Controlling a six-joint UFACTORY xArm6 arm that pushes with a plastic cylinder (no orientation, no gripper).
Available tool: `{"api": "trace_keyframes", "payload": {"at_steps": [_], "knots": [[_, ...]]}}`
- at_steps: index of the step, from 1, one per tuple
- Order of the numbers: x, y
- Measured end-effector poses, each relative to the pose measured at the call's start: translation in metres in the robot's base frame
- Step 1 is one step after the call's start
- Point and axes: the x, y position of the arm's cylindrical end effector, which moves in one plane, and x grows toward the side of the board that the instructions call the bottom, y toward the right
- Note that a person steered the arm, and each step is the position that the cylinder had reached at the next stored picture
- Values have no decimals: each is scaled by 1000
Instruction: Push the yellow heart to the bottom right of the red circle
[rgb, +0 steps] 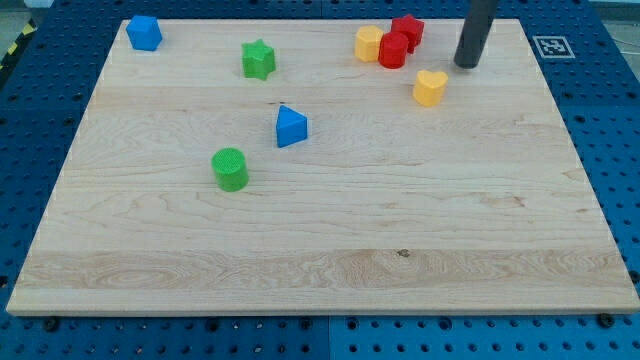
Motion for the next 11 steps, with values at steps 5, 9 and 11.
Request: {"api": "trace_keyframes", "payload": {"at_steps": [5,9,11], "knots": [[56,-10],[88,-39],[65,-42]]}}
